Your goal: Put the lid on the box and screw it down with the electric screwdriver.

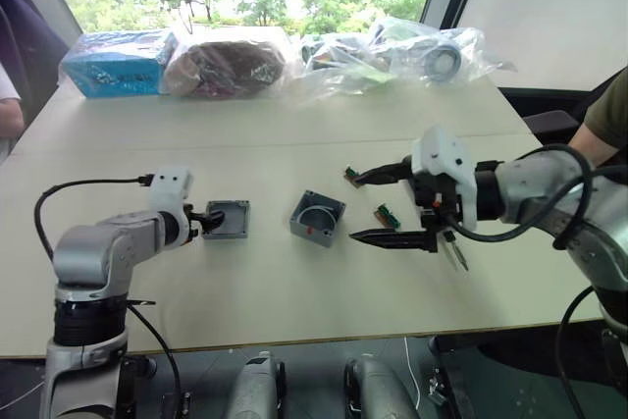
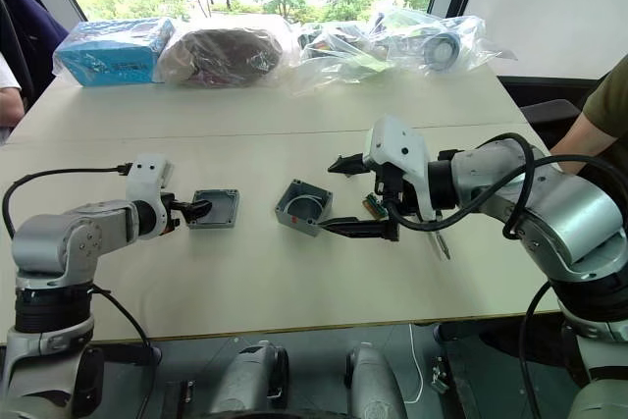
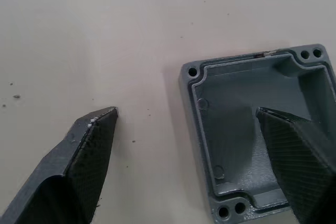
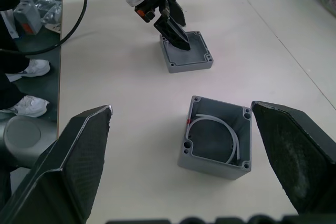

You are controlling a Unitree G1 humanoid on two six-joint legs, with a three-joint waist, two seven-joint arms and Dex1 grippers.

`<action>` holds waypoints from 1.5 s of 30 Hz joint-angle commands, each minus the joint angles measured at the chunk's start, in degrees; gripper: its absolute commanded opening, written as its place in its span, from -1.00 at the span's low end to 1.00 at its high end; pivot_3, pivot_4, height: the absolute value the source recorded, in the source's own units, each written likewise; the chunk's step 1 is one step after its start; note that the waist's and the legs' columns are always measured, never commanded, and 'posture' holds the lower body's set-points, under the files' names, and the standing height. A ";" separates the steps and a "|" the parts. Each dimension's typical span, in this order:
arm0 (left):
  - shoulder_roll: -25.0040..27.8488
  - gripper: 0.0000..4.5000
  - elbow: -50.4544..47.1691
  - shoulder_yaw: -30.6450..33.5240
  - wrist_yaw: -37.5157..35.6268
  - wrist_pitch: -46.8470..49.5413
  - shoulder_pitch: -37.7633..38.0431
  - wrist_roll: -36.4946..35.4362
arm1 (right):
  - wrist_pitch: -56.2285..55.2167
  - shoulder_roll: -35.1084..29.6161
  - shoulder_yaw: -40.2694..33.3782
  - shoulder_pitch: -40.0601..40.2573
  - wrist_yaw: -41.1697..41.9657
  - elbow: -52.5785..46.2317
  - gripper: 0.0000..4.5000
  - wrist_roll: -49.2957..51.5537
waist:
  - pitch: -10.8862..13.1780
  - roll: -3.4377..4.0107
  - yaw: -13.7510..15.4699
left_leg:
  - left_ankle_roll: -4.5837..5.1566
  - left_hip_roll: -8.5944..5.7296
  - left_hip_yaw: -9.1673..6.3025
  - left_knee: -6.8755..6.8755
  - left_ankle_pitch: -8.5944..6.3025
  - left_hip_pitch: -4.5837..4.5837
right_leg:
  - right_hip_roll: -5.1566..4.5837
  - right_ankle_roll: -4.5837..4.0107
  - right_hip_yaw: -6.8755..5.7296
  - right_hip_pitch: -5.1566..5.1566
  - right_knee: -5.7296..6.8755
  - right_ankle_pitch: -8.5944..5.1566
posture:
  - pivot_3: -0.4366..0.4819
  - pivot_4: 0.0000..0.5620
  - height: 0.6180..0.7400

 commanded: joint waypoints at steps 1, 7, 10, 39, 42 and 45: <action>0.88 0.12 0.21 0.09 -0.52 0.59 1.25 0.78 | 1.02 -0.41 -3.36 -0.08 -0.60 -2.33 1.00 1.04 | 0.00 0.00 0.00 | 0.00 0.00 0.00 0.00 0.00 0.00 | 0.00 0.00 0.00 0.00 0.00 0.00 | -0.05 -0.47 1.00; -0.81 -0.89 0.61 2.67 -0.48 3.36 -0.08 -0.22 | 2.54 -0.51 -5.20 1.34 -1.74 -3.61 1.00 1.48 | -0.03 0.00 -0.01 | 0.00 0.00 0.00 0.00 0.00 0.03 | -0.01 0.00 0.00 0.01 0.00 0.00 | -0.05 -0.47 1.00; -1.73 -0.95 1.38 3.56 -0.70 3.64 -1.61 -0.31 | 3.77 -0.15 -6.20 1.76 -2.64 -3.95 1.00 2.42 | -0.03 0.00 -0.01 | 0.00 0.00 0.00 -0.01 0.00 0.05 | 0.00 -0.01 0.00 0.01 0.02 0.00 | -0.05 -0.47 1.00; -10.60 -0.95 5.49 -7.56 -24.40 -44.68 -13.01 -4.15 | 12.12 28.99 -12.82 -2.88 -76.21 10.76 1.00 57.09 | -0.02 -0.11 -0.46 | -0.05 0.03 0.09 -0.09 0.04 -0.05 | 0.04 -0.04 0.01 -0.04 -0.05 0.04 | -0.05 -0.47 1.00; -10.78 -1.00 5.65 -7.76 -24.19 -45.02 -13.22 -4.19 | 10.73 28.56 -11.35 -2.51 -76.62 9.91 0.66 56.84 | -0.02 -0.11 -0.39 | -0.05 0.03 0.08 -0.09 0.04 -0.06 | 0.04 -0.04 0.01 -0.04 -0.05 0.04 | -0.05 -0.47 1.00; -11.16 -1.00 5.41 -7.58 -23.34 -44.94 -13.35 -4.48 | 9.85 27.74 -10.22 -2.31 -76.40 9.52 0.17 56.09 | -0.02 -0.11 -0.38 | -0.05 0.04 0.06 -0.09 0.04 -0.06 | 0.03 -0.04 0.01 -0.04 -0.06 0.04 | -0.05 -0.47 1.00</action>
